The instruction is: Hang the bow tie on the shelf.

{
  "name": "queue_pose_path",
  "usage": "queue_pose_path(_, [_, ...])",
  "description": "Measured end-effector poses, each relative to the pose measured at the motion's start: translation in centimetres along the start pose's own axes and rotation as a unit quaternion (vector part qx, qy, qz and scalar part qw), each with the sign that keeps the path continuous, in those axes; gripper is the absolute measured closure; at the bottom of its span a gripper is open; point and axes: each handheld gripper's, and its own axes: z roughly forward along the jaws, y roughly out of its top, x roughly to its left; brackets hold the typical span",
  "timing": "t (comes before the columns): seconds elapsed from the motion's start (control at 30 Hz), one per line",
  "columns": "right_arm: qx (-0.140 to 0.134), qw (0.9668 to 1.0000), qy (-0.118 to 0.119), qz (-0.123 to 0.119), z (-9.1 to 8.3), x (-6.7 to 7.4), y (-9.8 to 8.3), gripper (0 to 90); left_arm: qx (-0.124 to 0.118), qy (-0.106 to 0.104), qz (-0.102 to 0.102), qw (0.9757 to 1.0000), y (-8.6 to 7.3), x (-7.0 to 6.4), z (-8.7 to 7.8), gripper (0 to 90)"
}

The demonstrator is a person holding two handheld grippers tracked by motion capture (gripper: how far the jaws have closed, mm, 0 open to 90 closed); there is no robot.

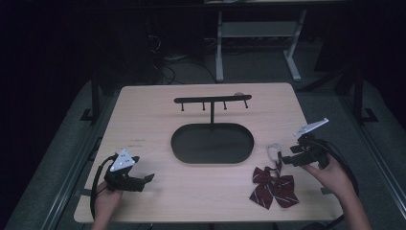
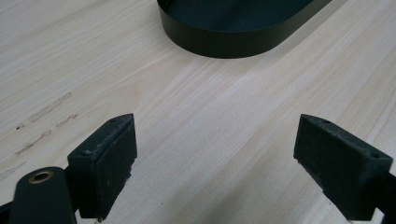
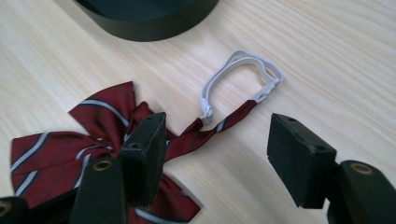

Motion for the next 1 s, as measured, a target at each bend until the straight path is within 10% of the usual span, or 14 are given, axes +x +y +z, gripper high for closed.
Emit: queue_pose_path(1.0, [0.095, 0.9948, -0.024, 0.03, 4.9, -2.5, 4.1, 50.8, 0.002, 0.0, 0.007, 1.0, 0.0, 0.2, -0.1, 13.2])
